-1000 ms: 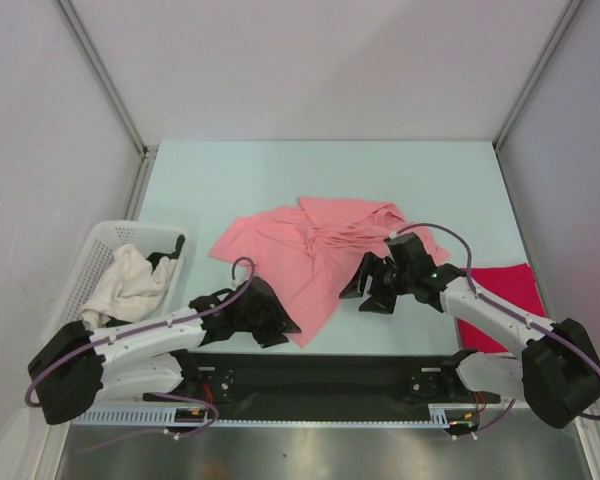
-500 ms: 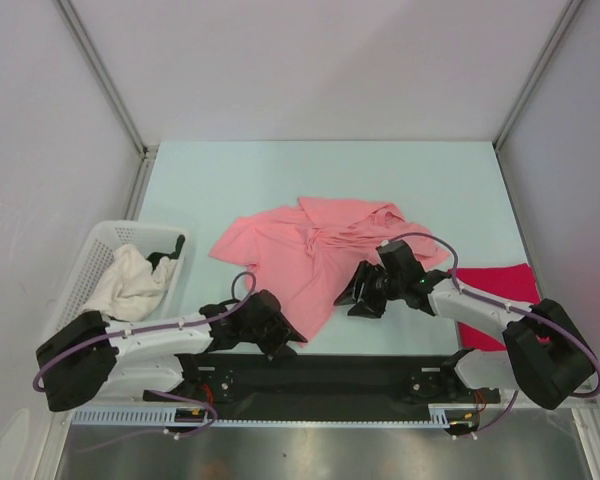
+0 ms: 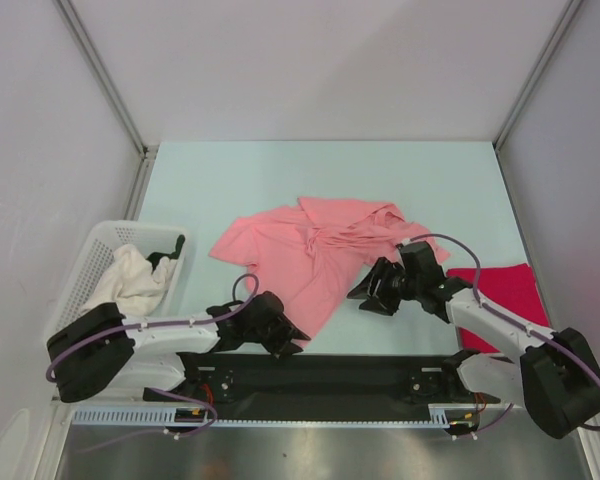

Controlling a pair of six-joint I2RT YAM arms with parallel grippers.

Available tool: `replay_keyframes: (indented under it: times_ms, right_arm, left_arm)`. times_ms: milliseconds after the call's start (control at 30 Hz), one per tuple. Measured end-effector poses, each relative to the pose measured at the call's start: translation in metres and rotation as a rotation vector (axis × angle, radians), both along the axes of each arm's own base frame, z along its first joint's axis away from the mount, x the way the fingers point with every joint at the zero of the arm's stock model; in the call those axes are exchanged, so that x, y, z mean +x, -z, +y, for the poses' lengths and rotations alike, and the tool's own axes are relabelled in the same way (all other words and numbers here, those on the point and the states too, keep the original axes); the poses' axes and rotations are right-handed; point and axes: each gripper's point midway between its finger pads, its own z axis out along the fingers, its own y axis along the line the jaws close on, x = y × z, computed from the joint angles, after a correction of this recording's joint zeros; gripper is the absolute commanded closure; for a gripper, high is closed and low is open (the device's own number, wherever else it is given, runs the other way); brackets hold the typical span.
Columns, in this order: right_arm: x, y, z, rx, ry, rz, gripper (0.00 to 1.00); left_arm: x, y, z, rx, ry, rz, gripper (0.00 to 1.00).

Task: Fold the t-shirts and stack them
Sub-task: Flatten the tshirt out

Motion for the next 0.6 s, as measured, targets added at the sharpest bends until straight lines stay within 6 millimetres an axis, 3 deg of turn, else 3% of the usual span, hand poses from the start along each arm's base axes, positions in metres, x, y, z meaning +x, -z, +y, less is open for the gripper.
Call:
replay_keyframes:
  times_ms: [233, 600]
  right_arm:
    - [0.002, -0.003, -0.013, 0.0, 0.027, -0.004, 0.44]
    - [0.003, -0.009, -0.019, 0.007, 0.049, -0.017, 0.44]
  left_arm:
    - [0.002, 0.003, -0.004, -0.023, -0.026, 0.013, 0.64]
    - [0.002, 0.003, 0.0, -0.056, -0.079, 0.028, 0.6]
